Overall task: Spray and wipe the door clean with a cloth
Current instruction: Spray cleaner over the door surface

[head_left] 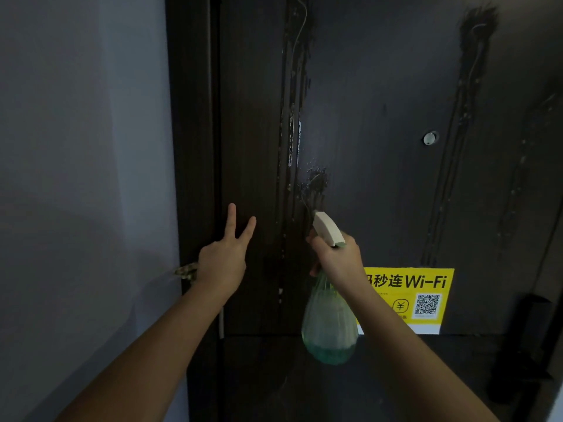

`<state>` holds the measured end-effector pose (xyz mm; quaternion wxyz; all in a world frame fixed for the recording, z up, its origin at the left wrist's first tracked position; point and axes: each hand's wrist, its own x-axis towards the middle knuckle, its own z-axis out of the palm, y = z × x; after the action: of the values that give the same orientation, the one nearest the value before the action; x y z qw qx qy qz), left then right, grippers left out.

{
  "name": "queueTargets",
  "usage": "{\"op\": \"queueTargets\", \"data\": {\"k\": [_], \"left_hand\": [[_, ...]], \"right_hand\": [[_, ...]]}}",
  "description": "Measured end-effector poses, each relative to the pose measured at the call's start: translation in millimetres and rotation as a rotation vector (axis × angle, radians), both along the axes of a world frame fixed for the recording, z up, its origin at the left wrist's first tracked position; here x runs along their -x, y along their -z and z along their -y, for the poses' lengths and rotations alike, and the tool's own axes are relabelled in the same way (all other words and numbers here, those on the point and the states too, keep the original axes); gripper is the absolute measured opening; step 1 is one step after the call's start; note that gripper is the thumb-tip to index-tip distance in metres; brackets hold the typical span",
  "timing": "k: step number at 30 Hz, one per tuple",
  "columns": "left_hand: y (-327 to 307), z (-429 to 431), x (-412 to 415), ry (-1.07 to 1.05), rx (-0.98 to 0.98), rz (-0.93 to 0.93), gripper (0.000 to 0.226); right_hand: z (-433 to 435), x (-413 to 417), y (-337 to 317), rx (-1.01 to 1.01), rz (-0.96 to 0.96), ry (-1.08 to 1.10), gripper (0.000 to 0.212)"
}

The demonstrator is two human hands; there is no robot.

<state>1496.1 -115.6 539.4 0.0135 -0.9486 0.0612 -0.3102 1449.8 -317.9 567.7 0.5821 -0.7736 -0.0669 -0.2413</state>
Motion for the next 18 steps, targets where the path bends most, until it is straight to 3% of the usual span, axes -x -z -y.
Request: {"op": "queueTargets", "data": {"k": [7,18], "left_hand": [[0.9,4.1,3.2,-0.03,-0.012,-0.015,0.091],[46.7,0.5,12.6,-0.047,-0.057,-0.039,0.084]], "right_hand": [[2.3,0.5,-2.4,-0.052,0.089,0.026,0.004],[6.9,10.0,55.2,-0.072,-0.049,0.005,0.01]]}}
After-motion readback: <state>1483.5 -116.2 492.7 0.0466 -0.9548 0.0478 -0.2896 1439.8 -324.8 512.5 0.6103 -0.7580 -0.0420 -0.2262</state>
